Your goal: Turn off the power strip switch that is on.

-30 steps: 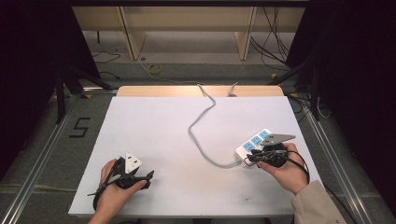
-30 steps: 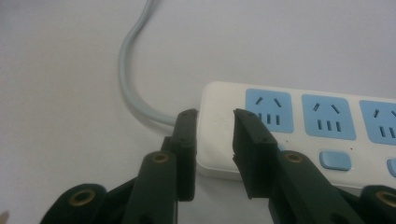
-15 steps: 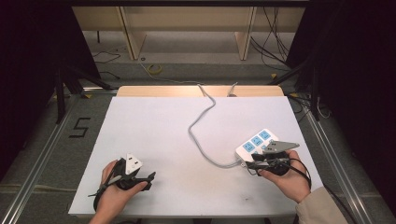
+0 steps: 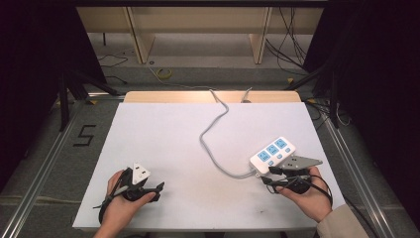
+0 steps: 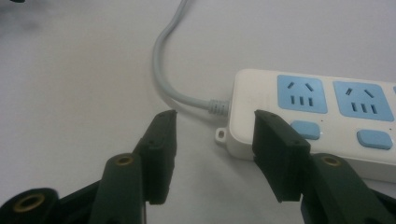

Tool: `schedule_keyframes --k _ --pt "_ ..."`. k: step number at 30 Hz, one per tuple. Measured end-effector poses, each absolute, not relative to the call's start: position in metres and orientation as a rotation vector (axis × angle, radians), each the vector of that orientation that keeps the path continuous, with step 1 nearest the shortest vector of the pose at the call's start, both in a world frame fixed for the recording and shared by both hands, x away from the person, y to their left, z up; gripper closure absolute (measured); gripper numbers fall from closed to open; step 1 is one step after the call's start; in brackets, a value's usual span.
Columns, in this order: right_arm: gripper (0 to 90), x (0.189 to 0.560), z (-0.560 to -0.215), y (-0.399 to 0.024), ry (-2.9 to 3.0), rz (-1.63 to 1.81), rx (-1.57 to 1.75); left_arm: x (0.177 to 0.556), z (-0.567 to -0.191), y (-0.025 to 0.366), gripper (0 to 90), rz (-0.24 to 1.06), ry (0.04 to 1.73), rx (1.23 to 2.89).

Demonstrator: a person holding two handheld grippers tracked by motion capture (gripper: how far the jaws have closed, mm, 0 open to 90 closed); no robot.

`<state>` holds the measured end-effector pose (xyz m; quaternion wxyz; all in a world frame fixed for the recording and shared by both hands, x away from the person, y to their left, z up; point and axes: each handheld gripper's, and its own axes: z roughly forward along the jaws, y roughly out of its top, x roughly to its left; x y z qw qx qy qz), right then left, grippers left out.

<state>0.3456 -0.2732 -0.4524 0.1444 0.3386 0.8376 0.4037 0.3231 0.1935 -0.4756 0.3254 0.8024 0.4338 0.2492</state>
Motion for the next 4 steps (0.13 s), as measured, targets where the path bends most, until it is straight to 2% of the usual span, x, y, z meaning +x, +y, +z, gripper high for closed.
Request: schedule_keyframes --k 4 --pt "48.5 0.3452 -0.4544 -0.2738 2.409 1.173 0.988 0.3252 -0.4763 0.1950 19.3 0.658 1.147 2.099"
